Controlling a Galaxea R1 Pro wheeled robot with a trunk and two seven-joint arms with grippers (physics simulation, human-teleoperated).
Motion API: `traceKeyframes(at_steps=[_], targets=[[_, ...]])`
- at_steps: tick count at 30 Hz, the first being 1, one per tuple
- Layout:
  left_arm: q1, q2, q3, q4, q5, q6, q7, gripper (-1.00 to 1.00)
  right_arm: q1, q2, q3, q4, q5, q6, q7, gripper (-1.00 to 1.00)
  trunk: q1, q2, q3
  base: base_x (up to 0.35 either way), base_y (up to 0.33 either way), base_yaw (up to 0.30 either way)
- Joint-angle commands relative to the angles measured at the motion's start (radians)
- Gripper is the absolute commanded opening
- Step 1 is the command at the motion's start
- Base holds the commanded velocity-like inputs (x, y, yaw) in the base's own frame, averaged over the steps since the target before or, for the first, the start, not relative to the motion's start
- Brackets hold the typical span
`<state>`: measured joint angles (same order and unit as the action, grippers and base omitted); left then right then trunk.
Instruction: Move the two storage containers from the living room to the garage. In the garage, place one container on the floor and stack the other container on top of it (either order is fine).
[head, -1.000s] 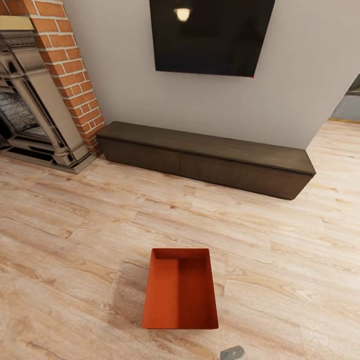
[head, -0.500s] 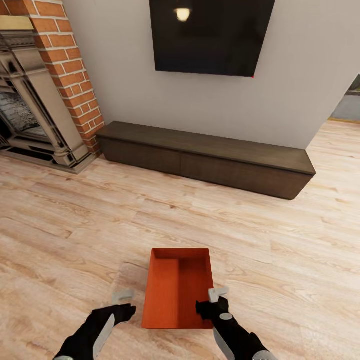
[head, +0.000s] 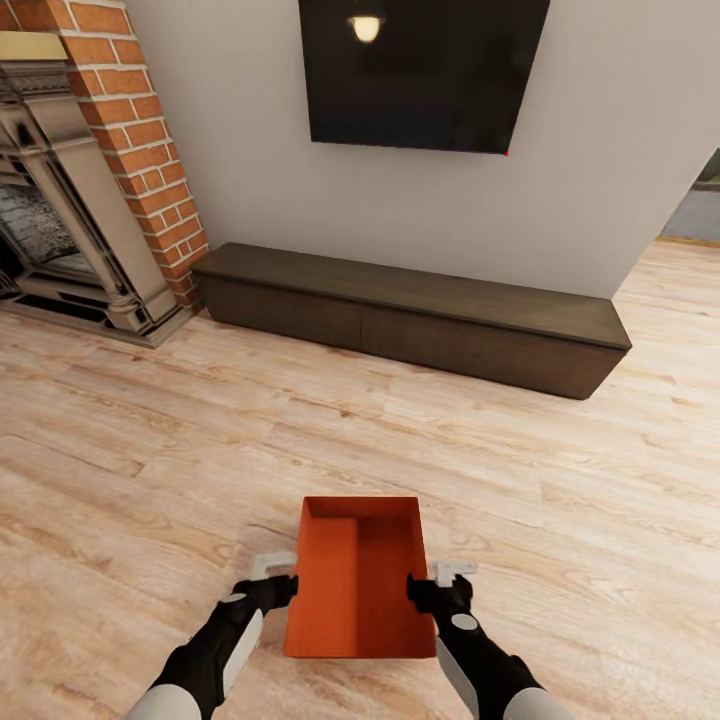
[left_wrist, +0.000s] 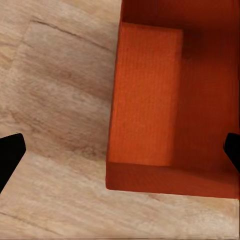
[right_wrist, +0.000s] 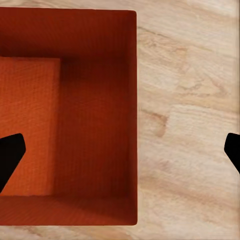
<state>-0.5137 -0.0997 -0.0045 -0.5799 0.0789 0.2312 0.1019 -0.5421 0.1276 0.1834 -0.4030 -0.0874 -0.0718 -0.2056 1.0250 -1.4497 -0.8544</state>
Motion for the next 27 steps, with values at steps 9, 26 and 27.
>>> traceKeyframes(at_steps=[9, 26, 27], targets=[[0.0, -0.009, 0.0, 0.0, -0.045, 0.002, 0.007, 1.0, -0.001, -0.005, 0.001, 0.002, -0.005, -0.012, -0.016, 1.0, 0.0, 0.0, -0.001, 0.0, 0.0, 0.0], [0.0, -0.01, -0.002, 0.003, -0.049, -0.013, 0.012, 1.0, -0.001, -0.03, -0.003, 0.025, -0.004, -0.008, -0.018, 1.0, 0.0, 0.0, -0.001, 0.0, 0.0, 0.0], [0.0, -0.01, -0.001, 0.0, -0.049, -0.013, 0.019, 1.0, -0.001, -0.03, -0.003, 0.026, -0.004, -0.006, -0.018, 1.0, 0.0, 0.0, -0.001, 0.0, 0.0, 0.0]])
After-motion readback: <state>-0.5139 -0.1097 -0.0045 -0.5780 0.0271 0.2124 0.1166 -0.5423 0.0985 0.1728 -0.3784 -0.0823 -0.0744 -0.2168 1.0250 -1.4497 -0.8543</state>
